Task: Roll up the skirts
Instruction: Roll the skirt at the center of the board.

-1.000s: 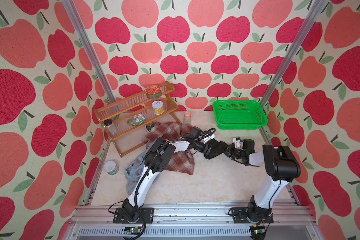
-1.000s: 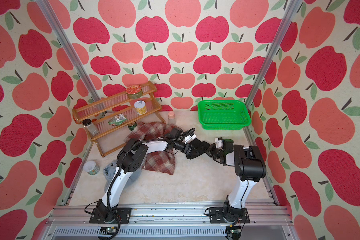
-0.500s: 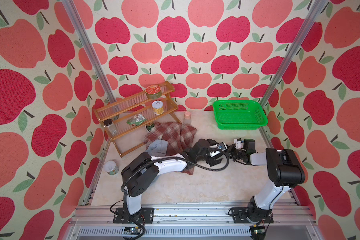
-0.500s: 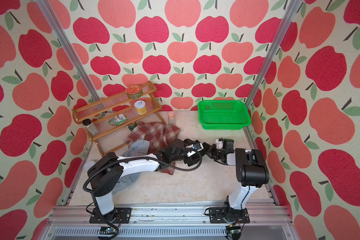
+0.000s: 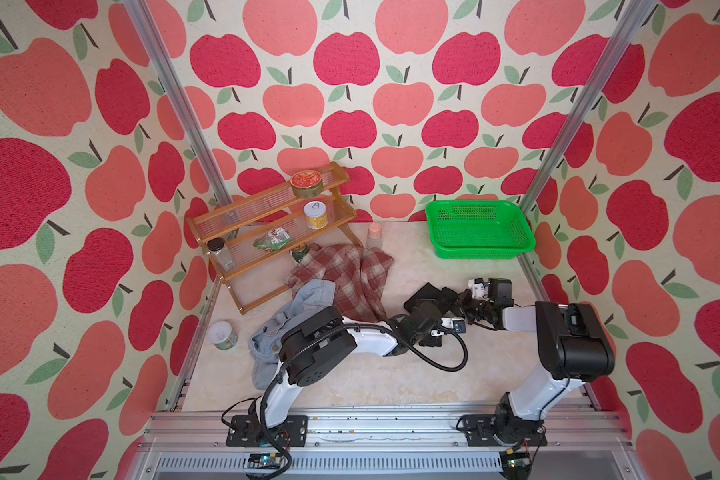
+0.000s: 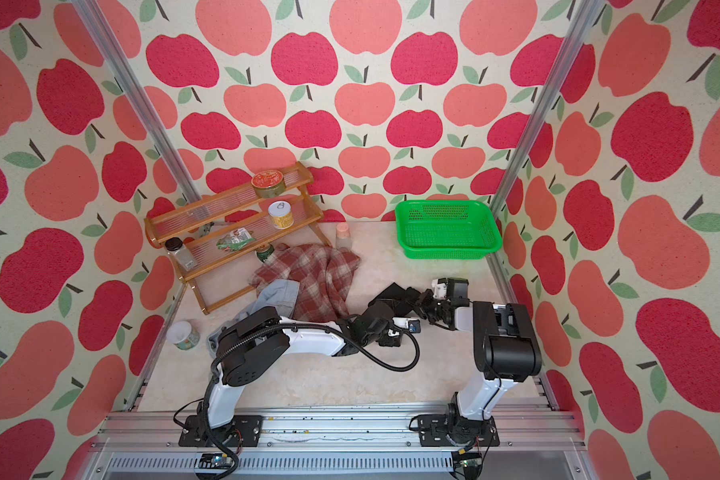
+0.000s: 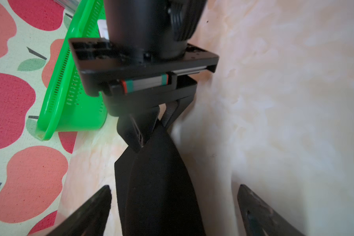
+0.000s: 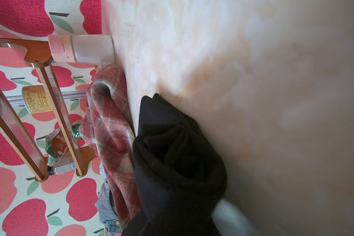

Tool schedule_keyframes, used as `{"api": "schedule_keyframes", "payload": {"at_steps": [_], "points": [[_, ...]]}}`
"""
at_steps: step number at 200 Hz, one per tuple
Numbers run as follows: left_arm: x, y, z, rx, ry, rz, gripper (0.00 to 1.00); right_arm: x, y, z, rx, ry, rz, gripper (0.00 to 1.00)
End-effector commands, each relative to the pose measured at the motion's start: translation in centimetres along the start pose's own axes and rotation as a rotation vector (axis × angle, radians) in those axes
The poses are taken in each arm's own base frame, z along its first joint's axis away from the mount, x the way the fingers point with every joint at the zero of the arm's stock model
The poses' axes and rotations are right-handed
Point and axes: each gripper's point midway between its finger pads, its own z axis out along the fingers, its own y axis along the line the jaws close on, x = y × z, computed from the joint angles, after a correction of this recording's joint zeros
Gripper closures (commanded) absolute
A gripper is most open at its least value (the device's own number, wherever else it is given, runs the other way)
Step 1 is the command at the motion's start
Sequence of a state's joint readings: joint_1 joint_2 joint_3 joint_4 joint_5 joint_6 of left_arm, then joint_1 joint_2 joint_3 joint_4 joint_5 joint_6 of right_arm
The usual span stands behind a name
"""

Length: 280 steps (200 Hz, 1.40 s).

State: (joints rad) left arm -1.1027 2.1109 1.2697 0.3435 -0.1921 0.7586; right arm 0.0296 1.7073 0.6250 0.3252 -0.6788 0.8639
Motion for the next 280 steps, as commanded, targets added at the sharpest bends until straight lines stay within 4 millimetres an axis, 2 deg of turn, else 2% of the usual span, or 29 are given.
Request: {"api": "schedule_keyframes", "payload": {"at_steps": [1, 12, 19, 25, 30, 38, 51, 68, 74, 103, 118, 126, 160, 204, 239, 280], "points": [[2.5, -0.5, 1.4, -0.014, 0.131, 0.025, 0.07, -0.5, -0.1, -0.6, 0.028, -0.006, -0.006, 1.00], [3.1, -0.6, 2.0, -0.020, 0.170, 0.033, 0.10, -0.4, -0.2, -0.6, 0.032, -0.004, -0.001, 1.00], [3.5, -0.8, 2.4, -0.019, 0.193, 0.040, 0.17, -0.5, -0.2, -0.8, 0.029, -0.008, -0.001, 1.00], [3.9, -0.9, 2.7, -0.022, 0.212, 0.046, 0.32, -0.5, -0.2, -0.9, 0.028, -0.010, 0.000, 1.00], [4.1, -1.0, 2.9, -0.023, 0.226, 0.051, 0.49, -0.5, -0.3, -0.9, 0.028, -0.011, 0.001, 1.00], [4.4, -1.2, 3.2, -0.018, 0.241, 0.059, 0.64, -0.6, -0.2, -1.1, 0.024, -0.015, -0.001, 1.00], [4.6, -1.5, 3.5, -0.007, 0.249, 0.063, 0.74, -0.4, -0.2, -1.4, 0.024, -0.018, -0.004, 1.00], [4.4, -1.5, 3.5, 0.006, 0.243, 0.042, 0.80, -0.4, -0.1, -1.9, 0.021, -0.021, -0.013, 1.00], [4.1, -1.5, 3.3, 0.015, 0.233, 0.023, 0.81, -0.4, -0.2, -2.1, 0.021, -0.024, -0.011, 0.97], [2.9, -1.3, 2.5, 0.088, 0.165, -0.114, 0.82, -1.2, 0.2, -3.5, -0.007, -0.055, -0.002, 0.47], [2.6, -1.2, 2.2, 0.148, 0.138, -0.220, 0.82, -1.7, 0.6, -4.4, -0.035, -0.065, 0.004, 0.33], [2.1, -1.3, 1.9, 0.188, 0.111, -0.278, 0.81, -1.8, 0.8, -4.8, -0.047, -0.069, 0.004, 0.29], [1.4, -1.2, 1.5, 0.320, 0.043, -0.499, 0.81, -1.5, 0.5, -5.7, -0.060, -0.076, 0.006, 0.23], [1.5, 0.5, 0.7, 0.487, -0.108, -0.836, 0.80, -0.3, -0.6, -5.2, -0.075, -0.055, 0.012, 0.22], [1.6, 1.0, 0.4, 0.589, -0.145, -0.959, 0.79, -0.2, -0.7, -4.5, -0.088, -0.056, -0.003, 0.21], [2.3, 1.0, 0.6, 0.697, -0.158, -1.101, 0.79, -0.2, -0.5, -2.7, -0.077, -0.031, -0.024, 0.21]]}}
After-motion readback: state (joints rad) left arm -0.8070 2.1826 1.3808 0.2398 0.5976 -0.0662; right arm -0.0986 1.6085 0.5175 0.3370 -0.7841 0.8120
